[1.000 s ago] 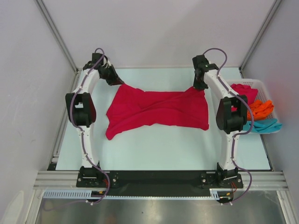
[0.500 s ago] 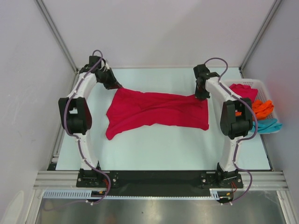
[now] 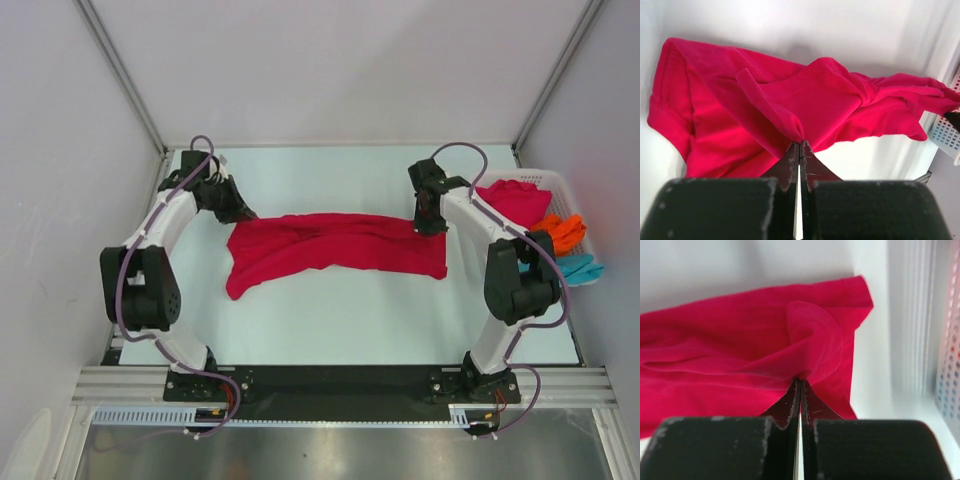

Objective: Fold and stack the t-shirts

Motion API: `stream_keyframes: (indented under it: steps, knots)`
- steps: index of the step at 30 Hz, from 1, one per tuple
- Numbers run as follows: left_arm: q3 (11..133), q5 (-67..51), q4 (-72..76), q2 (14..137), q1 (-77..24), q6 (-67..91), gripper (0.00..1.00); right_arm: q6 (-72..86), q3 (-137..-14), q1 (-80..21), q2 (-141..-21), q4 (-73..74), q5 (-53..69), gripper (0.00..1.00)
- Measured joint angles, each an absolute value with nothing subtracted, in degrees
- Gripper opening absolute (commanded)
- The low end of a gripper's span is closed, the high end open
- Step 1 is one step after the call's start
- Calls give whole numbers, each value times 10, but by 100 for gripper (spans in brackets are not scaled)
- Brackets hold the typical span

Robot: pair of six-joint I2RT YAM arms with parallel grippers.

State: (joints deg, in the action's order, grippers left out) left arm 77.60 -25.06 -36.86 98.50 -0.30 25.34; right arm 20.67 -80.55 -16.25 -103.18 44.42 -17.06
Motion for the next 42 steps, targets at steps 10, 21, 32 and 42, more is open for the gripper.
stream_keyframes:
  steps: [10,21,32,42]
  knots:
    - [687,-253,-345,876,-4,253,1,228,-727,-200,-978,442,-168,0]
    - [611,-252,-345,823,-4,254,10,249,-691,-201,-953,423,-156,2]
    - [531,-261,-337,742,-4,254,10,267,-653,-193,-932,412,-126,14]
    - [539,-262,-330,761,-4,255,40,274,-652,-193,-910,413,-126,45]
